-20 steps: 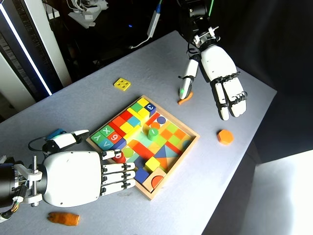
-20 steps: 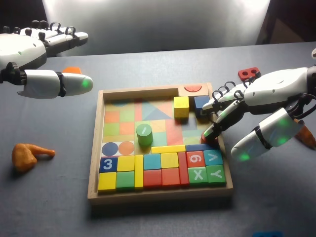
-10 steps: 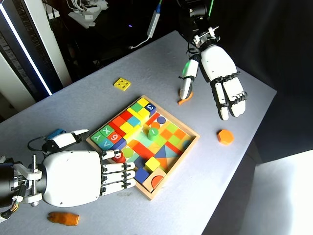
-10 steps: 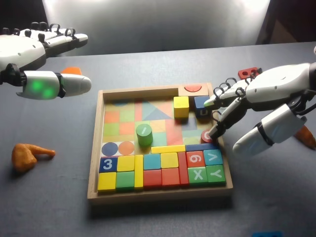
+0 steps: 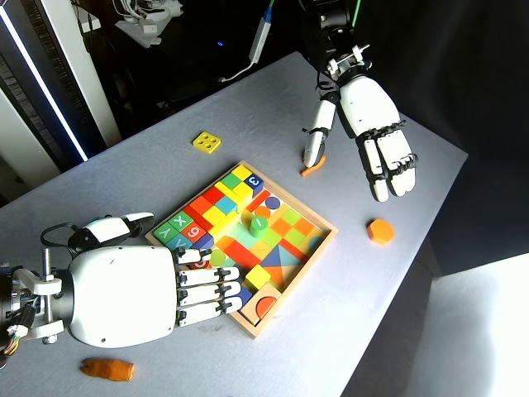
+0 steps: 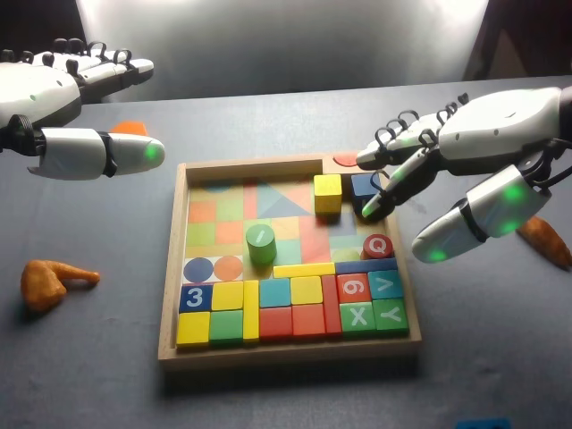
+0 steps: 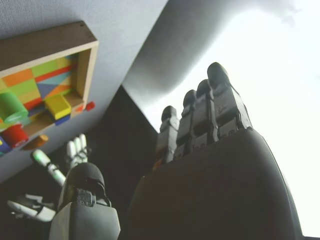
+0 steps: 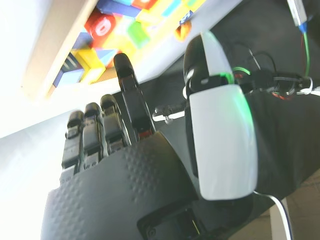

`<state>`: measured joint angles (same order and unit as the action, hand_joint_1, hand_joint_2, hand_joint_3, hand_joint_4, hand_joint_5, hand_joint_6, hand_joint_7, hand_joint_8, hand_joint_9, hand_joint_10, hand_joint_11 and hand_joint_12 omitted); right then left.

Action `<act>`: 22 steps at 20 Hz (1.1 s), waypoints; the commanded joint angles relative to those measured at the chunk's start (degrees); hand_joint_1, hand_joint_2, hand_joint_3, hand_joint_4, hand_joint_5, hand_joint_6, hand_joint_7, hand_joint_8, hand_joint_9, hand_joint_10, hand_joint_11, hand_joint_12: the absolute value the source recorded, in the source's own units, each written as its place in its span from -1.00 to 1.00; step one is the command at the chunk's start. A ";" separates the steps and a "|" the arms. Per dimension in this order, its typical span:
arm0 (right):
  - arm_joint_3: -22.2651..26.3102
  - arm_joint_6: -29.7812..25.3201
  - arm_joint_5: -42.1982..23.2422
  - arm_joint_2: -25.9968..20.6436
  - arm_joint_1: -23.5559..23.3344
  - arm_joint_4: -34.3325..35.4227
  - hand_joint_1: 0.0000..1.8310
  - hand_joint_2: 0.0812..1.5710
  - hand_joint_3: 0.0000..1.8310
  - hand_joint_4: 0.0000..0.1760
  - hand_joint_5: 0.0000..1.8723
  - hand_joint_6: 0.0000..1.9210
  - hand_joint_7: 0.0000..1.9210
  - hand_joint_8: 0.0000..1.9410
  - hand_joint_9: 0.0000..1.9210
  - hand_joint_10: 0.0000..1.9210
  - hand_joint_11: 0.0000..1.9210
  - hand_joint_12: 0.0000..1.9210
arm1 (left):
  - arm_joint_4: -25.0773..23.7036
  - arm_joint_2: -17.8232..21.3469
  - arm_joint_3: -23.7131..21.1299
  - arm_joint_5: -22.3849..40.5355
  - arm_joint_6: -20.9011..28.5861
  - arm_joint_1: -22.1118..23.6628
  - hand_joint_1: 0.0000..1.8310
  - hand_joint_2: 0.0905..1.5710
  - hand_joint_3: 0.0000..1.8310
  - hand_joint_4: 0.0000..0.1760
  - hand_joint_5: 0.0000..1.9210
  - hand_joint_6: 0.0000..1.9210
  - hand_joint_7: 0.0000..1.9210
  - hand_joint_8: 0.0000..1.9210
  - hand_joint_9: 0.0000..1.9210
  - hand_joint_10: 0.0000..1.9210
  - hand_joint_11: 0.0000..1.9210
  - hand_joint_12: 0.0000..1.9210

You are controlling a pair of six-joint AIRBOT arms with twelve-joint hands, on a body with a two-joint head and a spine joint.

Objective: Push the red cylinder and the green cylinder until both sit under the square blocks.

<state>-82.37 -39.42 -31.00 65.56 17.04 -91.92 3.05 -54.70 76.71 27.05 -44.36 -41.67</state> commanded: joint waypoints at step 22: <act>-3.93 6.01 -1.72 10.29 -0.78 7.98 -0.79 0.27 -1.00 1.00 -0.48 -1.00 -1.00 -1.00 -1.00 -1.00 -1.00 -1.00 | 0.82 -2.82 2.48 3.01 -2.64 3.07 -1.00 0.35 -1.00 0.28 -0.97 -1.00 -1.00 -1.00 -1.00 -1.00 -1.00 -0.66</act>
<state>-86.21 -33.21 -31.40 76.14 16.40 -87.13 3.40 -57.54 78.81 23.99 -46.89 -39.44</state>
